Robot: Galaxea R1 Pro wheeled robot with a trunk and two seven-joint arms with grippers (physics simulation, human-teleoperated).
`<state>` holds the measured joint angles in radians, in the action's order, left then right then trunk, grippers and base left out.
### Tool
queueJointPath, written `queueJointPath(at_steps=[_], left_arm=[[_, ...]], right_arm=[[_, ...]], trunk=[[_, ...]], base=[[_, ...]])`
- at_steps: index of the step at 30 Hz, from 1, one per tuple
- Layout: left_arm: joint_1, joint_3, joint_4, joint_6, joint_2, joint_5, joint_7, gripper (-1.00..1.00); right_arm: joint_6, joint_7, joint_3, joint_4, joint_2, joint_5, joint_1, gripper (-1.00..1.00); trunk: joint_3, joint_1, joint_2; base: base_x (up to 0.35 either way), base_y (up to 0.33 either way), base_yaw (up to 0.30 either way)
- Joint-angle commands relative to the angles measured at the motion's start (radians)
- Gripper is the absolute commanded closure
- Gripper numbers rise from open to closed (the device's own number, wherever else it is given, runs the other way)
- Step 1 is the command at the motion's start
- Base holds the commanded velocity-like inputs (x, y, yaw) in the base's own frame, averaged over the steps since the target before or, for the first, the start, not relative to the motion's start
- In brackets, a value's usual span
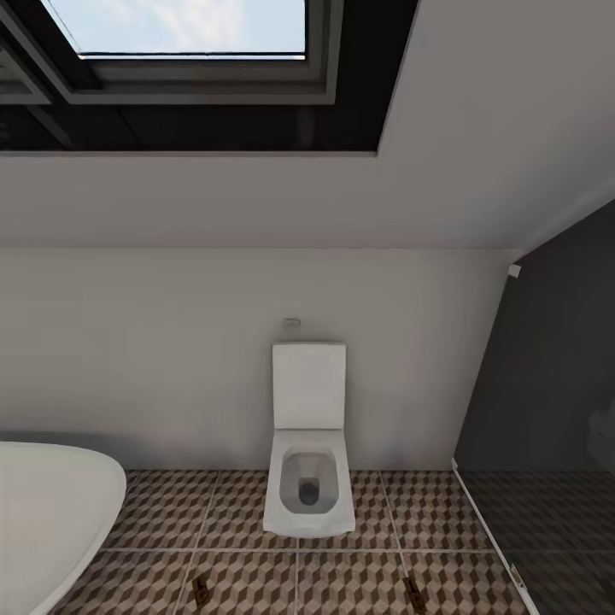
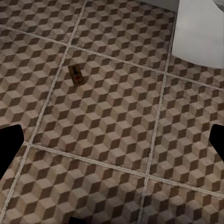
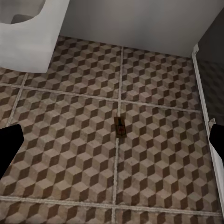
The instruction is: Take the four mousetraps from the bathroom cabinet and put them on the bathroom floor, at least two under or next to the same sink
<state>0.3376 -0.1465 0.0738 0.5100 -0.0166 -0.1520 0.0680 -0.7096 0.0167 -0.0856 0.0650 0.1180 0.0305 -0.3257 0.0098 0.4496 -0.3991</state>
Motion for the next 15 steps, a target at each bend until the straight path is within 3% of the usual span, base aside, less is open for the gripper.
queueJointPath(at_steps=[1, 15], left_arm=[[0.001, -0.004, 0.004, 0.005, 0.0, -0.007, 0.007, -1.0], [0.001, -0.004, 0.004, 0.005, -0.001, -0.007, 0.007, -1.0]], right_arm=[[-0.005, 0.002, -0.006, 0.004, 0.0, 0.0, -0.001, -1.0], [-0.005, 0.002, -0.006, 0.004, 0.0, 0.0, -0.002, -1.0]], trunk=[[0.0, 0.0, -0.001], [0.0, 0.0, -0.001]], base=[[0.0, 0.0, 0.0], [0.0, 0.0, 0.0]])
